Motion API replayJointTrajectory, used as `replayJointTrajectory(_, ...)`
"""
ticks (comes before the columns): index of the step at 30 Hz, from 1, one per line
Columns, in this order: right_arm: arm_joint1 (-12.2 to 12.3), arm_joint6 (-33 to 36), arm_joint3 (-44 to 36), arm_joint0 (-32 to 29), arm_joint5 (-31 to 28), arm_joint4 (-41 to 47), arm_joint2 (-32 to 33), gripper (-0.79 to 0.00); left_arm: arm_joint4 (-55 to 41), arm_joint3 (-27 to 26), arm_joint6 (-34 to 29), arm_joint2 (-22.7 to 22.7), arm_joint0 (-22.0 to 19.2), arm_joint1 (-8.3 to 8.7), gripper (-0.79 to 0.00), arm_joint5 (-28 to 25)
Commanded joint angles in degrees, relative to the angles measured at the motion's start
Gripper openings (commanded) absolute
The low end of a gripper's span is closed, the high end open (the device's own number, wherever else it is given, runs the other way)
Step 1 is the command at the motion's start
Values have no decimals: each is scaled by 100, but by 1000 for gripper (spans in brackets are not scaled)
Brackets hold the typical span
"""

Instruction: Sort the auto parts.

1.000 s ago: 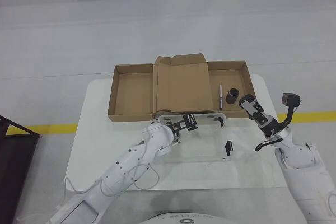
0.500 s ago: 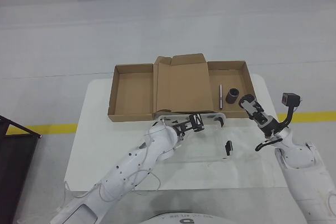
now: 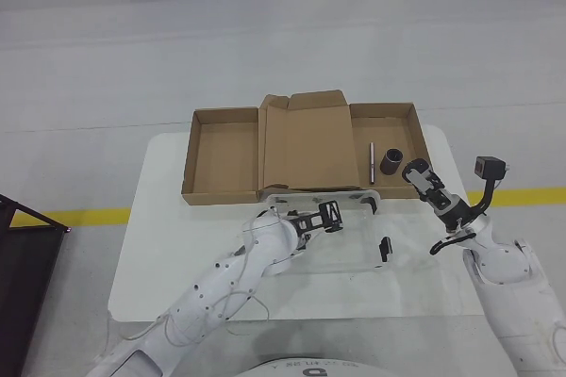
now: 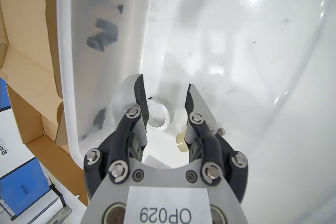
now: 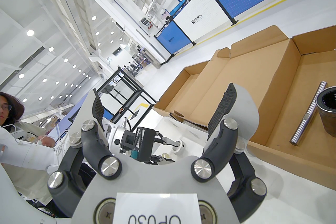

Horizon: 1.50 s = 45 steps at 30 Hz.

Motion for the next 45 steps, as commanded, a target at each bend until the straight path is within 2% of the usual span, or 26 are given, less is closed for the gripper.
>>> replayJointTrajectory(1, 0, 0, 0, 0, 0, 0, 0, 0, 0, -114, 11, -10, 43, 16, -449, -82)
replayJointTrajectory(6, 0, 0, 0, 0, 0, 0, 0, 0, 38, -366, -129, 9, 147, 70, -440, -505)
replayJointTrajectory(9, 0, 0, 0, 0, 0, 0, 0, 0, 53, -472, -315, 22, 182, 101, -400, -778)
replayJointTrajectory(14, 0, 0, 0, 0, 0, 0, 0, 0, 4, -496, -573, 10, 135, 120, -348, -1006)
replayJointTrajectory(17, 0, 0, 0, 0, 0, 0, 0, 0, -24, -410, -693, 61, 36, 115, -348, -1108)
replayJointTrajectory(20, 0, 0, 0, 0, 0, 0, 0, 0, -4, -187, -691, 192, -141, 115, -357, -1111)
replayJointTrajectory(26, 0, 0, 0, 0, 0, 0, 0, 0, -309, 278, -680, 490, -523, 98, -311, -1122)
replayJointTrajectory(32, 0, 0, 0, 0, 0, 0, 0, 0, -634, 506, -811, 775, -726, 87, -302, -991)
replayJointTrajectory(36, 0, 0, 0, 0, 0, 0, 0, 0, -636, 279, -861, 786, -823, 98, -246, -850)
replayJointTrajectory(37, 0, 0, 0, 0, 0, 0, 0, 0, -554, 179, -812, 756, -821, 104, -179, -746)
replayJointTrajectory(41, 0, 0, 0, 0, 0, 0, 0, 0, -374, -36, -833, 706, -726, 144, -209, -713)
replayJointTrajectory(45, 0, 0, 0, 0, 0, 0, 0, 0, -261, -294, -1038, 702, -570, 190, -179, -763)
